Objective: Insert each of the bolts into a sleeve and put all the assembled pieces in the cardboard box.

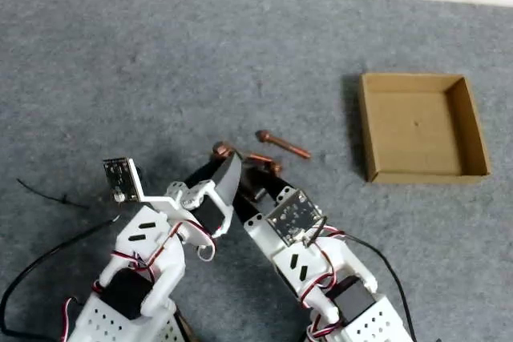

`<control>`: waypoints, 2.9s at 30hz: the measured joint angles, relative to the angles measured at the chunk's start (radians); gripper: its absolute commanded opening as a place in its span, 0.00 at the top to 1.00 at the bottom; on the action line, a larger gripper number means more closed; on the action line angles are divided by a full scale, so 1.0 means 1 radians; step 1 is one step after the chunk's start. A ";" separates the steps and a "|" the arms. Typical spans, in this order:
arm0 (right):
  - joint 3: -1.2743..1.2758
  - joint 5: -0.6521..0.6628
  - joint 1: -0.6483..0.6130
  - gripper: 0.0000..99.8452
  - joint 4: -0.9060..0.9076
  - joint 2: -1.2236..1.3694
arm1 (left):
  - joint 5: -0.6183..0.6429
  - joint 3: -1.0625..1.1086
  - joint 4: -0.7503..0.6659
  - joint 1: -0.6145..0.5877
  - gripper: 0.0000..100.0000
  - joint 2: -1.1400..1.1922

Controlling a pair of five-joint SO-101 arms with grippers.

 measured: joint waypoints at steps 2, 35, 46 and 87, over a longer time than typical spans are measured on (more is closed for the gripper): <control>0.000 0.000 0.000 1.00 0.000 0.000 | -0.002 0.000 0.000 0.000 0.82 0.000; 0.000 -0.002 0.095 1.00 -0.063 0.000 | 0.146 0.003 -0.015 -0.235 0.99 0.011; 0.000 -0.150 0.339 1.00 -0.152 -0.002 | 0.043 0.078 -0.207 -0.238 0.99 0.012; -0.183 -0.565 0.899 0.87 -0.531 0.829 | 0.043 0.078 -0.210 -0.233 0.99 0.012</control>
